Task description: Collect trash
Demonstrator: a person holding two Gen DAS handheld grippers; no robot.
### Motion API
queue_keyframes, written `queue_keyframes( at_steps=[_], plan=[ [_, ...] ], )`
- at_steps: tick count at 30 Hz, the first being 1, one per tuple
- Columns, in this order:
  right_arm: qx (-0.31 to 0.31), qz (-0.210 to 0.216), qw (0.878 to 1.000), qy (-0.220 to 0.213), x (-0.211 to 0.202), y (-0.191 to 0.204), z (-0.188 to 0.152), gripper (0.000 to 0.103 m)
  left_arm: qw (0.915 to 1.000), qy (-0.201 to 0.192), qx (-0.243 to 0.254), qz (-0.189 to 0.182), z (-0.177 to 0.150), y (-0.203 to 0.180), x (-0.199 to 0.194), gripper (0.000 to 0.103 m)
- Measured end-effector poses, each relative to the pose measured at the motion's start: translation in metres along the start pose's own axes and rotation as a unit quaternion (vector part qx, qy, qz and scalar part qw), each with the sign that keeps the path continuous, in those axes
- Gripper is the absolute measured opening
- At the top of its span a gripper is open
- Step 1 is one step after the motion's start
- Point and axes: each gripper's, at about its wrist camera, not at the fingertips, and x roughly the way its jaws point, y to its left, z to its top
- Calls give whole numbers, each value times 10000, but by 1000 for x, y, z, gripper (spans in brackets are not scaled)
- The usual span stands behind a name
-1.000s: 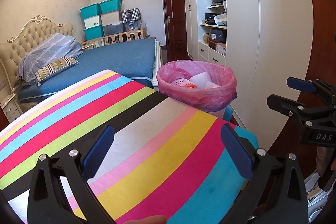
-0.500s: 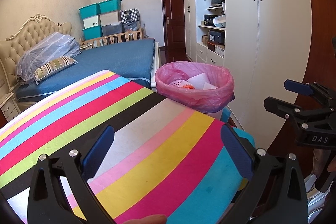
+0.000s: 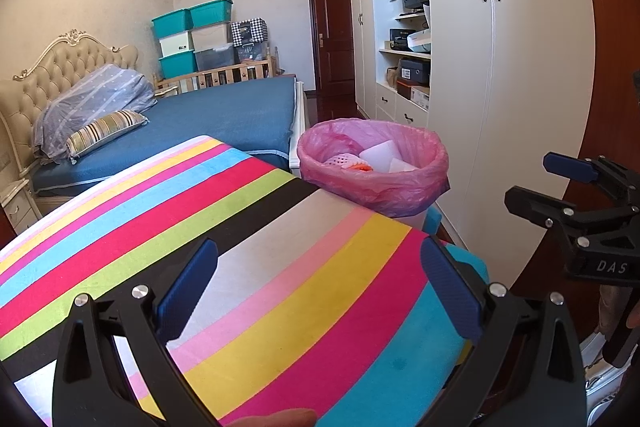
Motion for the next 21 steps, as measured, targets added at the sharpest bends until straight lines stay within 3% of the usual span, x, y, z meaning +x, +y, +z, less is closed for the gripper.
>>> queue_keyframes(
  at_steps=[10, 16, 19, 21],
  plan=[
    [-9, -11, 10000, 6, 1, 1, -1, 85, 9999, -54, -91, -54, 2, 3, -1, 98],
    [-113, 25, 9999, 76, 3, 11, -2, 85, 9991, -10, -358, -217, 7, 28, -4, 98],
    [-241, 160, 9994, 189, 9, 30, -1, 85, 9990, 68, -444, 49, 5, 52, -12, 98],
    [-317, 376, 9983, 301, 16, 51, 1, 85, 9974, 171, -588, 386, -1, 88, -20, 98]
  ],
)
